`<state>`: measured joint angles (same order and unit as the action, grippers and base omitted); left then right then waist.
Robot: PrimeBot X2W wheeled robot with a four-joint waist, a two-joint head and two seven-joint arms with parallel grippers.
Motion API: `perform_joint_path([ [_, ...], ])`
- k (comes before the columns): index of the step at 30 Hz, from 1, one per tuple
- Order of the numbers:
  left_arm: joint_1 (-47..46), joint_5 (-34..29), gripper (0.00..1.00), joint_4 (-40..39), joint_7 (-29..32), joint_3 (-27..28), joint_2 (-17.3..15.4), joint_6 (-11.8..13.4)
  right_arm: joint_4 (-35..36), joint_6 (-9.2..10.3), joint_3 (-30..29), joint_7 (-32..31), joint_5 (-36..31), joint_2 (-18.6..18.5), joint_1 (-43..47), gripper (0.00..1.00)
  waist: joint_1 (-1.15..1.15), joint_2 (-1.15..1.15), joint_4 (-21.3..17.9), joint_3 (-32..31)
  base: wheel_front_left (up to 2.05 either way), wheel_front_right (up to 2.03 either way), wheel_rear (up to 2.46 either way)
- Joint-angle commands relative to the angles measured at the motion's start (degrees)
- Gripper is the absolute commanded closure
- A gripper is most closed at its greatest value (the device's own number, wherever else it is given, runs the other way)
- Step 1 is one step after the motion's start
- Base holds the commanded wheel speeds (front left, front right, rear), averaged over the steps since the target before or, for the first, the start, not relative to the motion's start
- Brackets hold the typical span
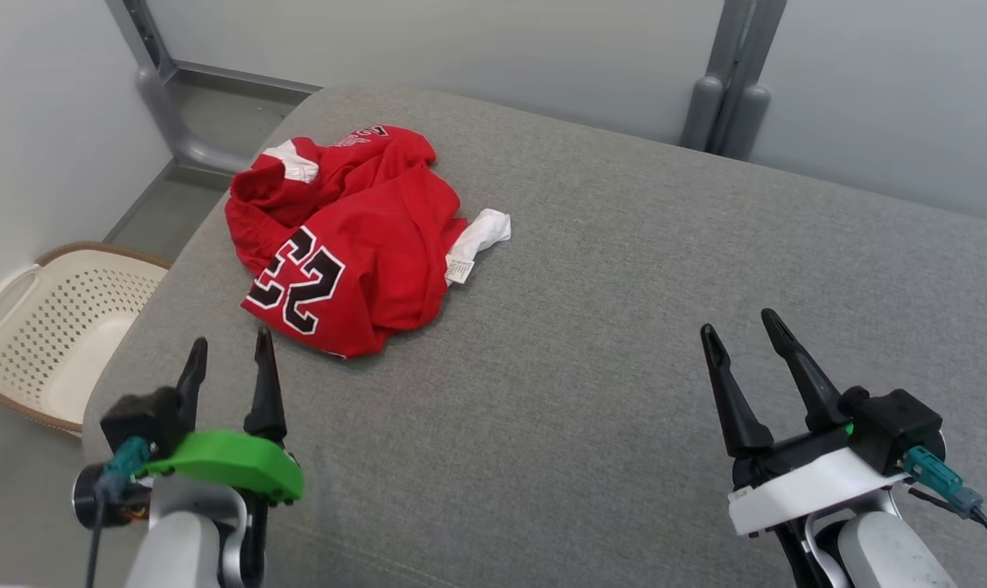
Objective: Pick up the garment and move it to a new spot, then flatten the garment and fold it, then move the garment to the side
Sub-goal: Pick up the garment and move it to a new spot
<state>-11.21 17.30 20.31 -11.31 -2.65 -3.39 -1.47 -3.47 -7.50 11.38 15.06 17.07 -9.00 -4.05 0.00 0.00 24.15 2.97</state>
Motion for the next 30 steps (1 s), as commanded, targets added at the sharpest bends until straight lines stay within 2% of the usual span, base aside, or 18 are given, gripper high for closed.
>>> perform_joint_path([
  [1, -2.61, 0.82, 0.0, 0.43, 2.56, 0.43, -1.29, -0.52, 0.0, 0.02, 0.2, 0.16, 0.33, -0.37, -0.95, 0.0, 0.0, 0.0, -1.73, 0.75, 0.0, 0.0, 0.0],
  [10, -15.39, 6.45, 0.0, 4.67, 20.15, 3.16, -7.68, -2.44, 0.22, 0.03, 1.79, 0.16, -0.19, -0.34, -2.97, 0.0, 0.0, 0.0, -8.71, 3.75, 0.0, 0.0, 0.0],
  [17, -22.77, 11.73, 0.0, 12.81, 34.52, 4.11, -12.3, -4.23, 0.05, 0.03, 2.84, 0.16, -0.08, -0.65, -5.91, 0.0, 0.0, 0.0, -15.73, 7.43, 0.0, 0.0, 0.0],
  [26, -28.7, 13.22, 0.0, 25.54, 45.62, 4.55, -17.72, -3.33, -0.94, 0.03, 3.55, 0.15, 0.56, 0.1, -8.16, 0.0, 0.0, 0.0, -23.17, 9.83, 0.0, 0.0, 0.0],
  [30, -28.68, 13.11, 0.0, 29.71, 48.47, 3.91, -18.85, -3.14, -1.29, 0.03, 3.05, 0.16, 0.9, 0.31, -7.88, 0.0, 0.0, 0.0, -25.05, 9.52, 0.0, 0.0, 0.0],
])
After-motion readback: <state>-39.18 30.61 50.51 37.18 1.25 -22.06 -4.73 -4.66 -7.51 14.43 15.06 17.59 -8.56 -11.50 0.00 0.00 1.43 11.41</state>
